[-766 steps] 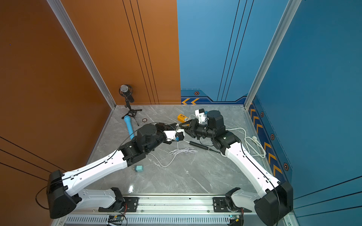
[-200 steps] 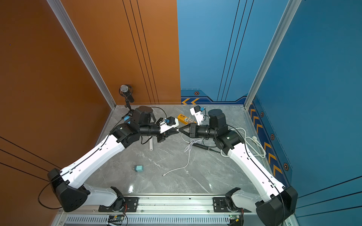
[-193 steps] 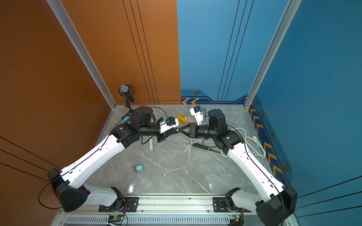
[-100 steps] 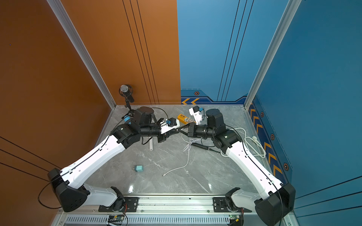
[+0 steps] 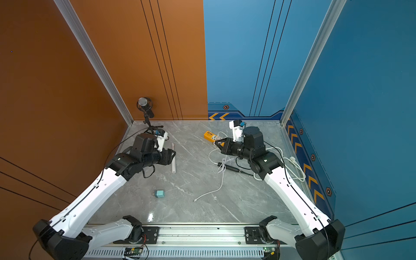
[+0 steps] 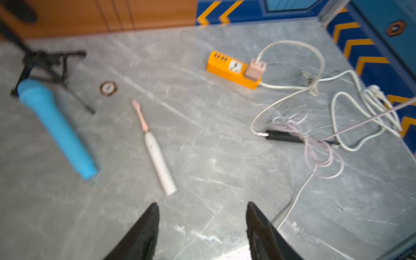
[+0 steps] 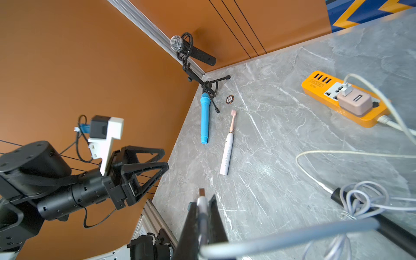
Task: Charge the electric toothbrush
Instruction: Pick up the plug from the center of the board.
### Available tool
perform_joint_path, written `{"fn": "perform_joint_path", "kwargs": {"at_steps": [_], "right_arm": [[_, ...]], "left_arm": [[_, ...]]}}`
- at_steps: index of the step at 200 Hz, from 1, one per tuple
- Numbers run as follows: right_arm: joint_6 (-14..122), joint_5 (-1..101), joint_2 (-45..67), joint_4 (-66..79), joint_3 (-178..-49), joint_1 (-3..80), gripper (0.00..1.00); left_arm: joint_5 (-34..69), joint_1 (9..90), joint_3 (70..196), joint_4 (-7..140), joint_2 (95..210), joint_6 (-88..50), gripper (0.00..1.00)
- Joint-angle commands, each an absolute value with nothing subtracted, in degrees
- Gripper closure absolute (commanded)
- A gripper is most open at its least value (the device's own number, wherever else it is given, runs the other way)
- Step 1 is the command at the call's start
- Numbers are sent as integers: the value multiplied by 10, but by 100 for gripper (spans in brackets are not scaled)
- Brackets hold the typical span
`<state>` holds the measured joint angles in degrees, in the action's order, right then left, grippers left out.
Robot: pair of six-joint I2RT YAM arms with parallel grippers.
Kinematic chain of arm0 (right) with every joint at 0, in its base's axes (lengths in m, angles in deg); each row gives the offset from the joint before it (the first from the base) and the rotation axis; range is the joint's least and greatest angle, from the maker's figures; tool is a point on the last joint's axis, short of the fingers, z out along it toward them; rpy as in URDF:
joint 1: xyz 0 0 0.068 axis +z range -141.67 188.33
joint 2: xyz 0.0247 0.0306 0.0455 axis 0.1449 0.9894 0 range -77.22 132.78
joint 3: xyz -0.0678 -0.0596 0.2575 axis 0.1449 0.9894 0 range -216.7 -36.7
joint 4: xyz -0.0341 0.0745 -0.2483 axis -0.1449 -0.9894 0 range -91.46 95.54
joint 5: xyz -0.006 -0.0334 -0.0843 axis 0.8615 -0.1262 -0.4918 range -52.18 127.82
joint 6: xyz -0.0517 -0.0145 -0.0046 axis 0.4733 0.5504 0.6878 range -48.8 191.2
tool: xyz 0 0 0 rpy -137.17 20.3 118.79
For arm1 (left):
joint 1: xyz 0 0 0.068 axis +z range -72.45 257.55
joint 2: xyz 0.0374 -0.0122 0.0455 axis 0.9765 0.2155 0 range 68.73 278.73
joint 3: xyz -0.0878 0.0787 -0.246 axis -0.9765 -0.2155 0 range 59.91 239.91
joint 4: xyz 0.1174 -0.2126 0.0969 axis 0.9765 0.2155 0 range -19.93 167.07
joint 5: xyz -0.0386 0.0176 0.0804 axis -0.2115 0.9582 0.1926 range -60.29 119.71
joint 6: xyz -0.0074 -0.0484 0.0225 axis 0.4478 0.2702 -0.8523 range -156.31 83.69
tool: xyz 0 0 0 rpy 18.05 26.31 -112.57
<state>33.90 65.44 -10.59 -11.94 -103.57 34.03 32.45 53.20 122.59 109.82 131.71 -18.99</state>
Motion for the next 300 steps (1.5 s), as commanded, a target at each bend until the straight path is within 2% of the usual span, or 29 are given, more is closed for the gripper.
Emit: {"fn": "perform_joint_path", "kwargs": {"at_steps": [1,20,43,52,63,84,97,105,182,242,273,300], "right_arm": [[378,651,-102,-108,-1040,339,100],[393,669,-94,-108,-1045,339,100],[404,684,-93,-108,-1047,340,99],[409,683,-98,-108,-1044,340,99],[415,680,-106,-110,-1040,339,99],[432,679,-126,-117,-1031,337,98],[440,678,-137,-119,-1024,334,98],[443,680,-142,-120,-1021,331,98],[466,744,-143,-120,-1020,299,98],[465,764,-160,-113,-1009,297,98],[464,768,-166,-107,-1002,297,98],[462,773,-166,-107,-1005,297,98]], "left_arm": [[314,564,1148,1173,1259,-157,36],[271,566,1116,1171,1208,-345,32],[205,575,1103,1175,1172,-578,39],[150,574,1081,1176,1153,-691,38],[139,574,1054,1177,1140,-809,37],[128,601,1037,1178,1146,-911,36],[108,633,1031,1189,1176,-929,35],[120,628,1022,1194,1187,-965,36],[169,630,986,1193,1292,-981,35],[189,660,958,1167,1323,-1007,40],[169,674,943,1132,1340,-1001,50],[161,678,940,1109,1360,-995,51]]}}
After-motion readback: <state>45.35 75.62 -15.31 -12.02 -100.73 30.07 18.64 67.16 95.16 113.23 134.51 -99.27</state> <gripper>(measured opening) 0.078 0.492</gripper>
